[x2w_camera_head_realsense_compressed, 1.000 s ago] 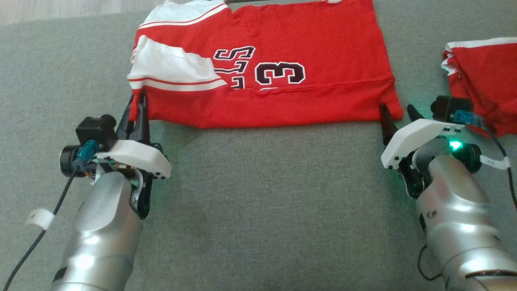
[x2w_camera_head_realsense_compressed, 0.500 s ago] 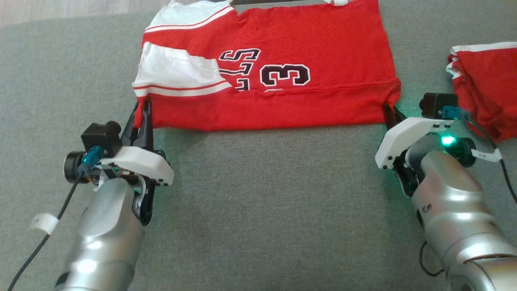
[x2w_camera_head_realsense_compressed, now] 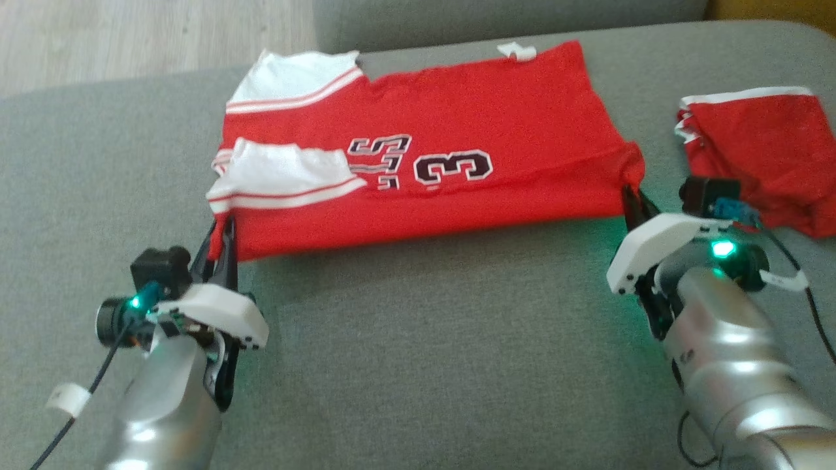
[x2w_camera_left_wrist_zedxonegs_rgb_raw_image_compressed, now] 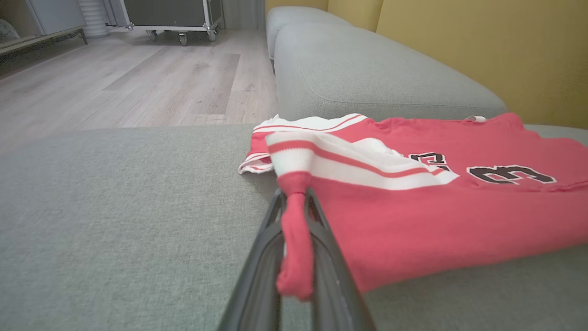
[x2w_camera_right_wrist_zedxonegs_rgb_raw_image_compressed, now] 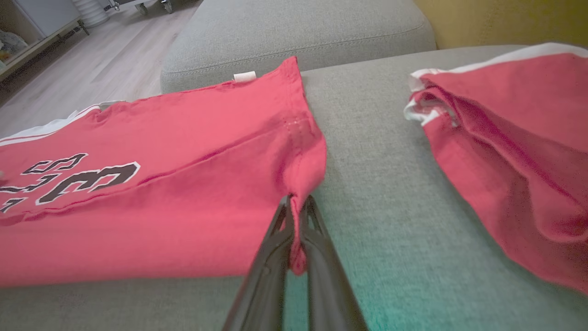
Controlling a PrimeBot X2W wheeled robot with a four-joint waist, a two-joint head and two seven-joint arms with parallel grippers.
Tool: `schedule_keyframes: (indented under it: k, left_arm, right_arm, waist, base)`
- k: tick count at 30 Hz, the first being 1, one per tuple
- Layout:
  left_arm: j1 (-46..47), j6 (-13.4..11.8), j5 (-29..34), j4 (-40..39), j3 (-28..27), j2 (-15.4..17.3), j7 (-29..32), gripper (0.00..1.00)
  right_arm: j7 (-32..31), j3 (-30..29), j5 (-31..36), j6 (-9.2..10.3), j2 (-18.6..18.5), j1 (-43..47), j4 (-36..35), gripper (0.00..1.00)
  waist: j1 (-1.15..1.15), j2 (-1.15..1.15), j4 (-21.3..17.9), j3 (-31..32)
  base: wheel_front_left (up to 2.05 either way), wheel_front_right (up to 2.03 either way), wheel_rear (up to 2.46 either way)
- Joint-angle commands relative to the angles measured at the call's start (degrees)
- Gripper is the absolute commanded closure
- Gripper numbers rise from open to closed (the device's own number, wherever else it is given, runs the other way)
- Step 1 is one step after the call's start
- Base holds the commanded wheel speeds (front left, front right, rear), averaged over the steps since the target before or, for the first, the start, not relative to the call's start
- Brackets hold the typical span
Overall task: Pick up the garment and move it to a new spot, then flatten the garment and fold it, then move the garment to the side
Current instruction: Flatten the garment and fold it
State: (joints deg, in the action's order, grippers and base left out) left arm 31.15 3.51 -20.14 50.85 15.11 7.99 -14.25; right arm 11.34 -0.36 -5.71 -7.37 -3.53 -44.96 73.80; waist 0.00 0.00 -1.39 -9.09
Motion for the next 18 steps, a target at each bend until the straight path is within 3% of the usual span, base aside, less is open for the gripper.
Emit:
schedule_keyframes:
  k: [1, 8, 18]
  left_arm:
    - [-0.16, -0.31, -0.65, -0.93, -1.23, 2.60, -0.15, 1.00]
    - [-6.87, 0.34, -1.37, -1.71, -0.03, 3.16, 2.57, 1.00]
    - [-13.73, -0.50, -2.46, -9.63, 0.58, 4.93, 8.37, 1.00]
  right_arm:
    - [0.52, 1.76, -1.64, -0.12, 0.65, 0.68, -0.93, 1.00]
    - [-3.15, 8.39, -7.33, -0.12, 0.65, 4.52, -1.51, 1.00]
    - [-9.71, 13.00, -12.62, -0.12, 0.03, 8.42, -4.40, 1.00]
  waist:
    - [0.00, 0.00, -0.78, 2.25]
    - [0.00, 0.00, -2.83, 8.87]
    - [0.00, 0.00, -3.60, 11.43]
  base:
    - [0.00, 0.00, 0.00]
    - [0.00, 0.00, 0.00]
    - [0.00, 0.00, 0.00]
